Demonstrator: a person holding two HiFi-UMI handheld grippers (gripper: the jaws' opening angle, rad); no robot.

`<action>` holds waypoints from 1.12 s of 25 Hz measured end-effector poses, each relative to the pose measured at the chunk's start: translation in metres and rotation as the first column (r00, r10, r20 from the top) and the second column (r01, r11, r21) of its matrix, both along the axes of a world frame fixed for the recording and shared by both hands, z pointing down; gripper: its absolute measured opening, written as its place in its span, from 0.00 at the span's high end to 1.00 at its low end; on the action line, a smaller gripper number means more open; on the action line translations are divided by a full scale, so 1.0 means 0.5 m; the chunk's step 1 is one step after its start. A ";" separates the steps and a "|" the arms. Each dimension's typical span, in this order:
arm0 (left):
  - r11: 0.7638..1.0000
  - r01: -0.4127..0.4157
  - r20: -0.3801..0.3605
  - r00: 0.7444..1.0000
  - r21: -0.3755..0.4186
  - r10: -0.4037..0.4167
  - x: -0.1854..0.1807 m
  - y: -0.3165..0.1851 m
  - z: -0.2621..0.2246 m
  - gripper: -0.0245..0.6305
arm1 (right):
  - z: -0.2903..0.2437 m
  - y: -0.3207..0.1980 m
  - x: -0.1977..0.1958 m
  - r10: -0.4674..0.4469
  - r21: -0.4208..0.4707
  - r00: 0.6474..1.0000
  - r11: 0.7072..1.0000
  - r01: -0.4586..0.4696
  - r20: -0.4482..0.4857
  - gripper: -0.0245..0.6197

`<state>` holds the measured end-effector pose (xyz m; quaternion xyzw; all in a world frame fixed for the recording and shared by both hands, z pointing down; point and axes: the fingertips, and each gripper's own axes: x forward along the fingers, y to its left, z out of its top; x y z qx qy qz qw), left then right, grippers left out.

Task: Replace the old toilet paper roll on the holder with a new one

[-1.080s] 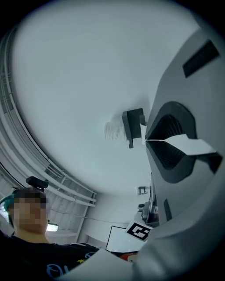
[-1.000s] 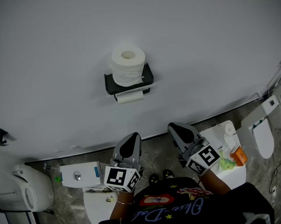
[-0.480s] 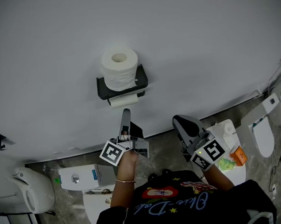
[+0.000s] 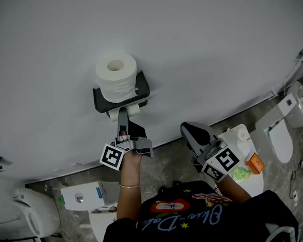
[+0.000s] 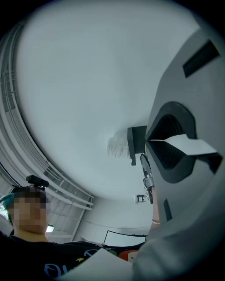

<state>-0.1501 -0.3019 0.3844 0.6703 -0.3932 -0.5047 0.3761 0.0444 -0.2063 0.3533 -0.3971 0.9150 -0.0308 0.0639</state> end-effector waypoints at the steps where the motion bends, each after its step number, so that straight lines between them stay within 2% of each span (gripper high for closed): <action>1: 1.000 -0.004 0.001 1.000 0.003 0.004 0.002 -0.003 -0.002 0.61 | 0.000 -0.002 0.002 0.003 -0.001 1.000 1.000 -0.003 0.000 0.94; 3: 1.000 -0.011 -0.007 1.000 0.008 0.011 0.006 -0.006 -0.006 0.69 | 0.001 -0.003 0.006 0.010 -0.001 1.000 1.000 -0.010 0.000 0.94; 10: 0.997 -0.073 -0.020 0.997 0.011 0.073 0.059 -0.019 -0.001 0.70 | 0.009 -0.003 0.024 0.041 -0.012 0.999 0.999 -0.041 -0.004 0.94; 16: 0.986 -0.164 -0.041 0.986 0.008 0.164 0.155 -0.048 -0.003 0.70 | 0.010 0.002 0.073 0.108 -0.013 0.994 0.994 -0.108 -0.006 0.94; 24: 0.959 -0.283 -0.022 0.959 -0.004 0.283 0.298 -0.065 0.007 0.70 | 0.008 0.022 0.165 0.215 -0.012 0.977 0.977 -0.215 -0.013 0.94; 28: 0.946 -0.323 0.031 0.946 -0.010 0.323 0.349 -0.048 0.011 0.70 | 0.006 0.030 0.196 0.238 -0.014 0.971 0.971 -0.238 -0.011 0.94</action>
